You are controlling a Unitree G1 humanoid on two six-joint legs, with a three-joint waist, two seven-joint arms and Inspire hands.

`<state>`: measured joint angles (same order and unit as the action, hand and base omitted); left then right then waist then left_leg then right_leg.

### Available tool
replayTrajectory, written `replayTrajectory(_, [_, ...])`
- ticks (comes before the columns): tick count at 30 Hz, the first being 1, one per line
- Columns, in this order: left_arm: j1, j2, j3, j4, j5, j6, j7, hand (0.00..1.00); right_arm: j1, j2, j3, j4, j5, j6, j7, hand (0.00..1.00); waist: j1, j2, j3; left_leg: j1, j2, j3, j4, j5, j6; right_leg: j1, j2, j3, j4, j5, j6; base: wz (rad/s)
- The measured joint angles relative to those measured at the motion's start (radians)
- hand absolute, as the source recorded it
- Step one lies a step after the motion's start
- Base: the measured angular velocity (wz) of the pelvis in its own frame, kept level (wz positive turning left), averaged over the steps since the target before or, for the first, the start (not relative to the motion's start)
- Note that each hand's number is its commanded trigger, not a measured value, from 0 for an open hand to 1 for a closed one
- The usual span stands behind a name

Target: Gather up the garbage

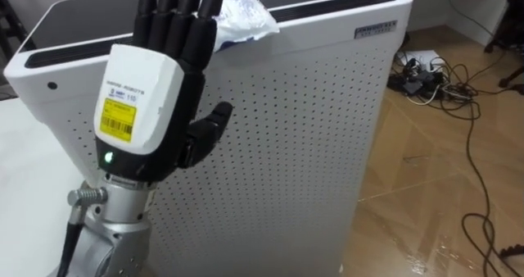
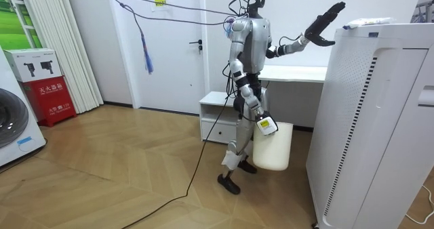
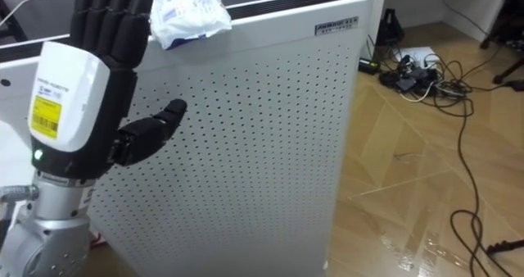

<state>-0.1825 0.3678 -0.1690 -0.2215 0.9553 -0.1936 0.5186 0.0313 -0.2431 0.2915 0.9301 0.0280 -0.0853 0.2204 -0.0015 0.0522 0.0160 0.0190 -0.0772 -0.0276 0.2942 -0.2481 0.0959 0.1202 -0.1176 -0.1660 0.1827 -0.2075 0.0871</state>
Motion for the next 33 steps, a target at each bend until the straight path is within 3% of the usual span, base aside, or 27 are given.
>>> replayTrajectory(10, [-0.055,0.003,0.001,0.087,-0.002,0.024,-0.05,0.0,0.001,-0.006,-0.01,0.0,-0.001,0.002,0.019,1.0,-0.021,0.007,0.0001,0.011,0.001,0.012,-0.012,0.0,0.0,-0.002,0.003,0.028,0.001,0.0,0.0,-0.04])
replayTrajectory(17, [-0.148,0.024,0.001,0.152,-0.003,0.028,-0.052,0.0,0.0,-0.01,-0.01,-0.007,-0.002,0.015,0.01,1.0,-0.022,0.014,-0.0029,0.017,0.002,0.021,-0.02,0.0,0.0,-0.002,0.004,0.04,0.0,0.0,0.0,-0.05])
replayTrajectory(22, [-0.156,0.032,0.001,0.168,-0.003,0.037,-0.053,0.0,0.0,-0.011,-0.01,-0.004,-0.004,0.019,0.011,1.0,-0.026,0.021,-0.0037,0.025,0.002,0.021,-0.023,0.0,0.0,0.011,0.004,0.039,-0.013,0.001,0.001,0.0])
replayTrajectory(23, [-0.156,0.032,0.001,0.166,-0.002,0.038,-0.057,0.07,0.0,-0.011,-0.01,-0.004,-0.009,0.021,0.011,1.0,-0.025,0.024,-0.0052,0.025,0.002,0.021,-0.023,0.0,0.0,0.011,0.004,0.039,-0.013,0.001,0.001,0.0])
replayTrajectory(24, [-0.156,0.032,0.001,0.164,-0.001,0.039,-0.065,0.4,0.0,-0.011,-0.01,-0.003,-0.017,0.021,0.011,1.0,-0.025,0.026,-0.0071,0.025,0.002,0.021,-0.024,0.0,0.0,0.01,0.004,0.039,-0.013,0.001,0.001,0.0])
replayTrajectory(25, [-0.157,0.032,0.001,0.164,-0.001,0.04,-0.069,0.58,0.0,-0.011,-0.01,-0.003,-0.021,0.021,0.011,1.0,-0.025,0.027,-0.0077,0.025,0.002,0.021,-0.024,0.0,0.0,0.01,0.004,0.039,-0.013,0.001,0.001,0.0])
replayTrajectory(26, [-0.159,0.032,0.001,0.164,-0.001,0.041,-0.075,0.92,0.0,-0.011,-0.01,-0.003,-0.029,0.021,0.012,1.0,-0.025,0.029,-0.0086,0.025,0.002,0.022,-0.024,0.0,0.0,0.01,0.004,0.039,-0.013,0.001,0.001,0.0])
replayTrajectory(27, [-0.163,0.032,0.001,0.164,0.0,0.041,-0.087,1.0,0.0,-0.011,-0.01,-0.003,-0.034,0.021,0.012,1.0,-0.025,0.029,-0.0087,0.025,0.002,0.023,-0.024,0.0,0.0,0.01,0.004,0.038,-0.012,0.001,0.001,0.0])
replayTrajectory(33, [-0.164,0.032,0.001,0.166,-0.003,0.042,-0.155,1.0,0.001,-0.01,-0.037,-0.003,-0.035,0.023,0.014,1.0,-0.024,0.03,-0.009,0.022,0.002,0.026,-0.025,0.0,0.0,0.006,0.004,0.04,-0.011,0.002,0.001,0.0])
